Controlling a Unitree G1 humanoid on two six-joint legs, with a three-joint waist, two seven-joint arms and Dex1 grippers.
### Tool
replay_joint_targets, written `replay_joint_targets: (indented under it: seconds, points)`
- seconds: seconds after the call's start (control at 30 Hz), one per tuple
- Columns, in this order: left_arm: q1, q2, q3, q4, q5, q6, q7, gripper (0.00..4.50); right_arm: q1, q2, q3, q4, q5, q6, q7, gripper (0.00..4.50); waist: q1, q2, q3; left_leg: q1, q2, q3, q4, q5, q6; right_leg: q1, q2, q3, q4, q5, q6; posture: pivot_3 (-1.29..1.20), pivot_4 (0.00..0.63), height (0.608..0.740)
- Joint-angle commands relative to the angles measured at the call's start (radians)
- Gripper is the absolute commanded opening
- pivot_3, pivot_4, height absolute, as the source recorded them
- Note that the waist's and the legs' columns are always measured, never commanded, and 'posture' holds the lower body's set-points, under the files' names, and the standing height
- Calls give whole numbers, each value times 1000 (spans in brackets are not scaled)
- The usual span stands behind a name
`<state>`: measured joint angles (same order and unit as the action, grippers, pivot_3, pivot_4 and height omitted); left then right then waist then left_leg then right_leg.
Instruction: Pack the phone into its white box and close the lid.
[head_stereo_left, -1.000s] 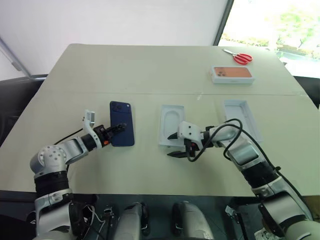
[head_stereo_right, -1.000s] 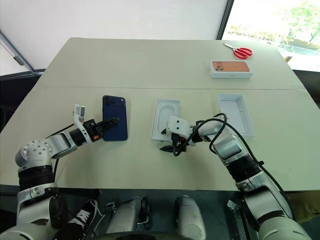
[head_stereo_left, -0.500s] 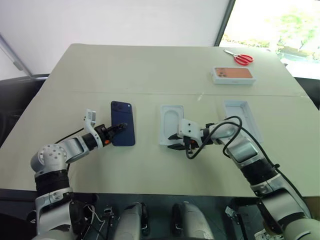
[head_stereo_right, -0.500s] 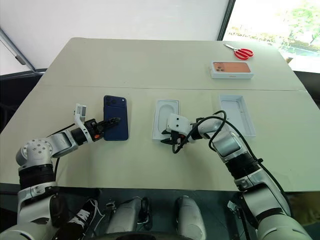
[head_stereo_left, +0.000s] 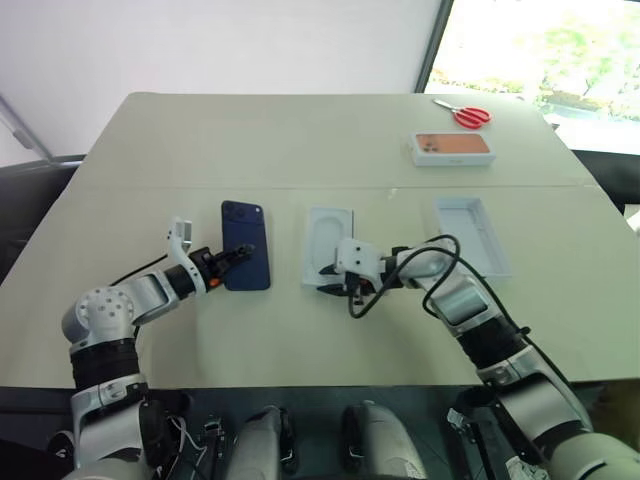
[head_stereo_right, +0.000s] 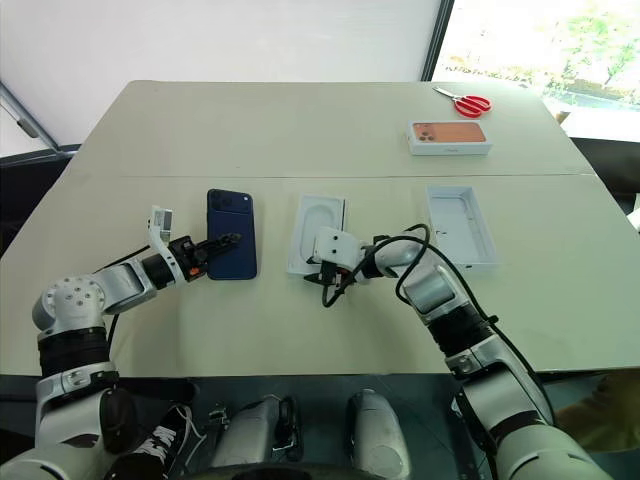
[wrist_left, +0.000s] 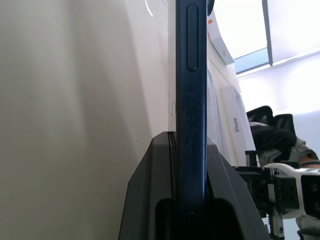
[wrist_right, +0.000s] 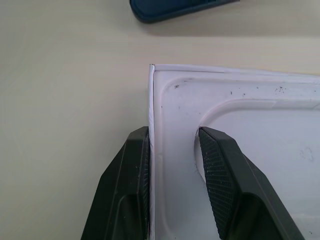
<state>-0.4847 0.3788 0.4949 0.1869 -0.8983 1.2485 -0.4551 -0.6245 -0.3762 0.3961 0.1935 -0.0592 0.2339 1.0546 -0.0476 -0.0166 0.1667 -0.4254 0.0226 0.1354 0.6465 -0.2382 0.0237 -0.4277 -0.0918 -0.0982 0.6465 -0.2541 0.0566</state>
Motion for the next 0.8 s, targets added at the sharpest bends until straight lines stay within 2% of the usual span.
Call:
replay_joint_targets:
  seconds: [0.03, 0.33, 0.43, 0.5, 0.8]
  points:
    - [-28, 1, 32, -24, -44, -17, -2, 0, 0, 28, 39, -22, 1, -10, 12, 1552, 2, 0, 0, 0, 0, 0, 0, 0, 0, 0, 0, 0, 0, 0, 0, 0, 150, 740]
    - [-33, 5, 34, -18, -46, -28, 11, 0, -8, 48, 69, -7, -5, 10, 32, 1552, 3, 0, 0, 0, 0, 0, 0, 0, 0, 0, 0, 0, 0, 0, 0, 0, 150, 740]
    - [-30, 2, 37, -19, -48, -31, 19, 0, -11, 48, 56, -5, 6, 22, 33, 2332, 3, 0, 0, 0, 0, 0, 0, 0, 0, 0, 0, 0, 0, 0, 0, 0, 150, 740]
    - [-26, -1, 33, -25, -49, -31, 19, 0, -14, 42, 57, -16, 2, 9, 33, 3237, 4, 0, 0, 0, 0, 0, 0, 0, 0, 0, 0, 0, 0, 0, 0, 0, 150, 740]
    - [-49, -7, 21, -25, -58, -23, 29, 0, -54, 8, -22, -72, 80, 55, 75, 3237, 7, -2, 1, -1, -1, 0, 0, 0, 0, 0, -1, 0, 0, 0, 0, 0, 150, 740]
